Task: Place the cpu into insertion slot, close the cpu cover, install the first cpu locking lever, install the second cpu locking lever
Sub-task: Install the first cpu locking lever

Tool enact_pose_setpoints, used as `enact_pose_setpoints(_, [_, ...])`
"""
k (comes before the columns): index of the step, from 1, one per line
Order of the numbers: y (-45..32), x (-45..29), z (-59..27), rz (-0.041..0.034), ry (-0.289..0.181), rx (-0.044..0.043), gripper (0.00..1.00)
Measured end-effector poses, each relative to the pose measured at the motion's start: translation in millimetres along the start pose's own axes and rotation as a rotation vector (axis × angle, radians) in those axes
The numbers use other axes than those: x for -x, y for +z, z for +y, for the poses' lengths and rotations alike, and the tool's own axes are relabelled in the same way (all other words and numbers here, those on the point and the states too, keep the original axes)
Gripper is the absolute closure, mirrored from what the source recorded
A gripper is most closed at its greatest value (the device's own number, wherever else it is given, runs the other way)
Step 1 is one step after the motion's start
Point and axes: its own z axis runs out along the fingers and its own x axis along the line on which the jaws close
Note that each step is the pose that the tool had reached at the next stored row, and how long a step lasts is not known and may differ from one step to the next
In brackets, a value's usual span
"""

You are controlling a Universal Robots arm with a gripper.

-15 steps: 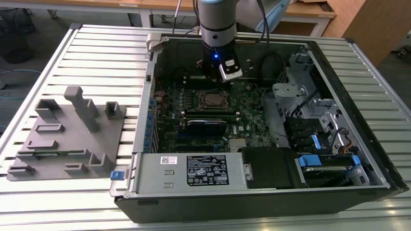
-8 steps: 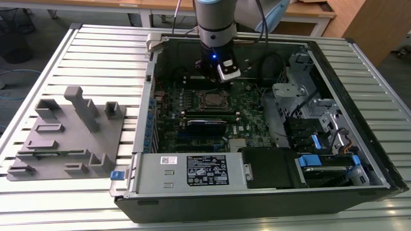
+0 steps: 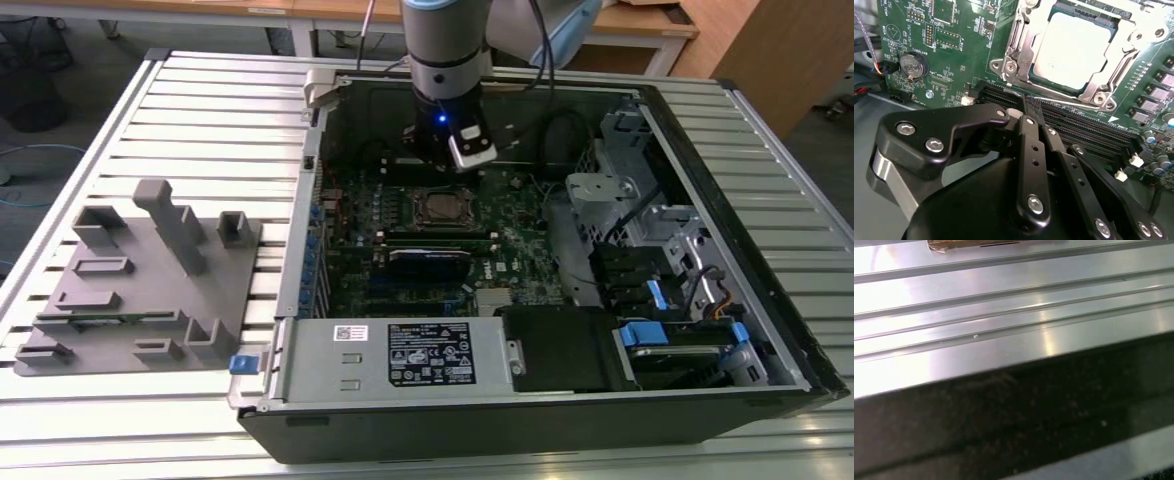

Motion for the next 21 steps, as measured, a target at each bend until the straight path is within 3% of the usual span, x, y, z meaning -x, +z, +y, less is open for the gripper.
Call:
enact_pose_setpoints(9, [1.7, 1.5, -9.2, -0.0048, -0.001, 0.0012, 0.89])
enact_pose_setpoints(21, [4.9, 1.5, -11.4, -0.0139, -0.001, 0.0051, 0.89])
